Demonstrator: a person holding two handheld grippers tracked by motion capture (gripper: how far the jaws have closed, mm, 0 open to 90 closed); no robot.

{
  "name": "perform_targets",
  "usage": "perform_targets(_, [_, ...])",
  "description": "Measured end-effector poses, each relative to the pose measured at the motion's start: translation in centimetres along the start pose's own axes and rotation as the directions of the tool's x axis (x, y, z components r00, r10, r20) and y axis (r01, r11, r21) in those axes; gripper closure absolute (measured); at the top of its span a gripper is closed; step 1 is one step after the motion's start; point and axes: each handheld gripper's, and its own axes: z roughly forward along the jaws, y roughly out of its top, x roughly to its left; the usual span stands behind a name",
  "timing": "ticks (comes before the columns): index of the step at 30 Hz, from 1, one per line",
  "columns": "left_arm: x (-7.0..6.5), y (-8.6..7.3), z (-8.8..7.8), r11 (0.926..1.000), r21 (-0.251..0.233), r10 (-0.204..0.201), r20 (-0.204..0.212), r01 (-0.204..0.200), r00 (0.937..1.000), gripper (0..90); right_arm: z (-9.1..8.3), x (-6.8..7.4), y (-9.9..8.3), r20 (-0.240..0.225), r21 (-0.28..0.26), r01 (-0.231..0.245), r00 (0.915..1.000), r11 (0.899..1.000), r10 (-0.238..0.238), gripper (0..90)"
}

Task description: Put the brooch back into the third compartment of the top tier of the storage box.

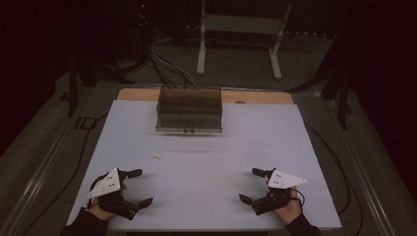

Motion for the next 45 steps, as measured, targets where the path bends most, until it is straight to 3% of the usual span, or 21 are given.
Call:
perform_targets(8, [0.2,-0.1,0.1,0.9997,0.018,-0.019,0.020,0.018,0.9996,0.5,0.2,-0.1,-0.1,0.009,0.002,0.004,1.0000,1.000,-0.004,0.0])
perform_targets(14, [0.0,0.0,0.3,0.9993,0.037,0.003,0.022,-0.004,0.9998,0.5,0.4,0.0,-0.1,0.013,0.029,0.012,0.9998,1.000,-0.012,0.0])
perform_targets(20, [-0.4,0.1,0.7,0.9979,0.062,0.013,0.051,-0.017,0.9986,0.5,0.4,0.0,0.0,-0.014,0.024,-0.012,0.9998,1.000,0.013,0.0])
perform_targets(32, [-0.8,0.7,0.9,0.9978,0.063,0.014,0.098,-0.021,0.9951,0.5,0.2,0.2,0.4,-0.026,0.003,-0.021,0.9994,1.000,0.021,0.0])
perform_targets(38, [-1.2,1.3,1.1,0.9972,0.064,0.029,0.141,-0.038,0.9895,0.5,0.1,0.2,0.5,-0.030,-0.012,-0.026,0.9992,1.000,0.026,0.0])
perform_targets(45, [-1.7,2.4,1.1,0.9978,0.037,0.049,0.163,-0.055,0.9854,0.5,0.2,0.3,0.5,-0.028,-0.010,-0.025,0.9993,1.000,0.025,0.0])
